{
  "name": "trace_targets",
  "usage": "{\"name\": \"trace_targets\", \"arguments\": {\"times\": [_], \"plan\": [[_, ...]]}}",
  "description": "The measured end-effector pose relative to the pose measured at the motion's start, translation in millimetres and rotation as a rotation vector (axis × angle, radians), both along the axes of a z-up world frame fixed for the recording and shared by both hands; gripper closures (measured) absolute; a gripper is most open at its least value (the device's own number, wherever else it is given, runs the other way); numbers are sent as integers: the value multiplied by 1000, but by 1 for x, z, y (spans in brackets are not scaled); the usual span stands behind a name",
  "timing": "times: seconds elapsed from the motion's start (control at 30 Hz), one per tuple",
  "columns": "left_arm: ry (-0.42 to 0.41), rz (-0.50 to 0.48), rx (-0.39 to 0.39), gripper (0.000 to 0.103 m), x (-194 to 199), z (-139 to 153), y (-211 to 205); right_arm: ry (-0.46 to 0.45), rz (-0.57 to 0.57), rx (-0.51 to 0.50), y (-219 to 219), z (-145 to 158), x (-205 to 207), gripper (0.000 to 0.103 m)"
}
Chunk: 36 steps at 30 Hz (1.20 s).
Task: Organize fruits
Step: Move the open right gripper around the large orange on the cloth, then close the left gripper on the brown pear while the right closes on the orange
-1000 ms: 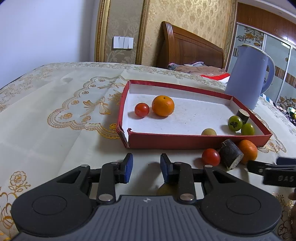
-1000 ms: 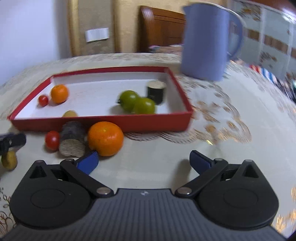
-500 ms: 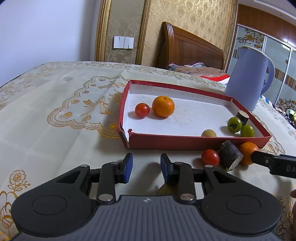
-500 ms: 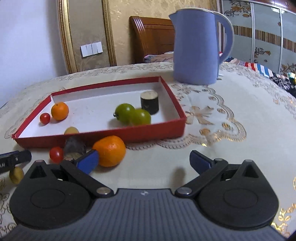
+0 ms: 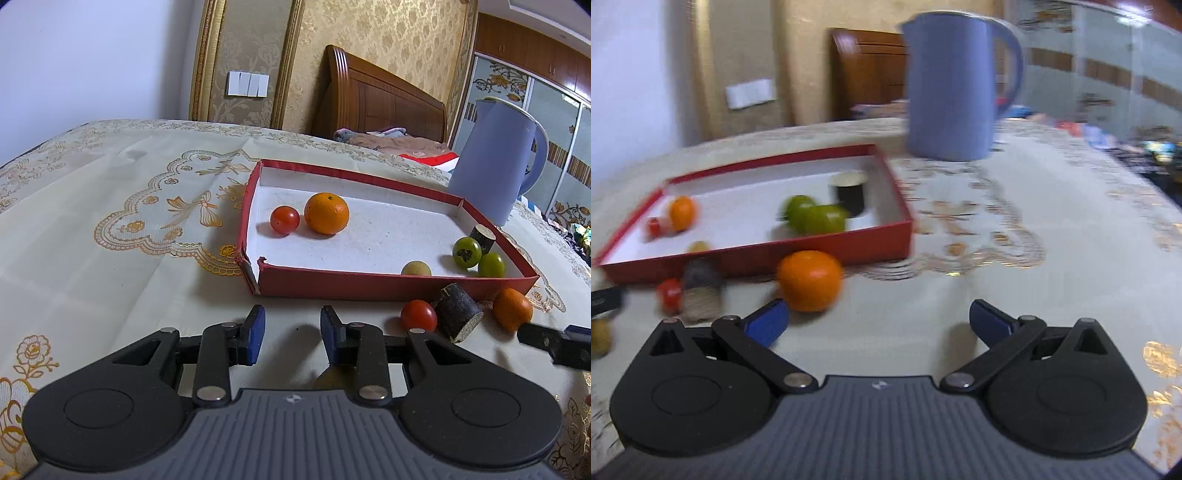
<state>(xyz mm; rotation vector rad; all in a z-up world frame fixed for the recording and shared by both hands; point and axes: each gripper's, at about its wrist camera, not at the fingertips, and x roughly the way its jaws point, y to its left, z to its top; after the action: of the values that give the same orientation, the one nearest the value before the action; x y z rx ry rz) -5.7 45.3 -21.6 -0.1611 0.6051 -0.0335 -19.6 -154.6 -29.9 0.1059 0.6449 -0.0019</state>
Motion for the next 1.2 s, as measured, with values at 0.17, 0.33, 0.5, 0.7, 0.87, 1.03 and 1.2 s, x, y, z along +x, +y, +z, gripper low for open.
{"name": "trace_targets", "arguments": {"times": [0.17,0.33,0.5,0.7,0.87,1.03,1.2], "plan": [[-4,14,-20,68,-1,0,4,46,-12,-12,8,-3,25,0],[-36,16,-20,41,-8,3,5,58,13,-52,19,-4,35,8],[-20,-22,6,41,-17,5,3,48,22,-67,22,-4,34,16],[-50,-77,85,41,-37,7,-11,25,47,-90,25,-3,31,34],[-70,-139,154,40,-49,8,-28,25,48,-79,23,-3,31,34],[-49,-150,160,40,-46,4,-30,22,47,-78,23,-3,31,34],[-23,-168,132,39,-45,3,-27,19,46,-61,21,-3,29,33]]}}
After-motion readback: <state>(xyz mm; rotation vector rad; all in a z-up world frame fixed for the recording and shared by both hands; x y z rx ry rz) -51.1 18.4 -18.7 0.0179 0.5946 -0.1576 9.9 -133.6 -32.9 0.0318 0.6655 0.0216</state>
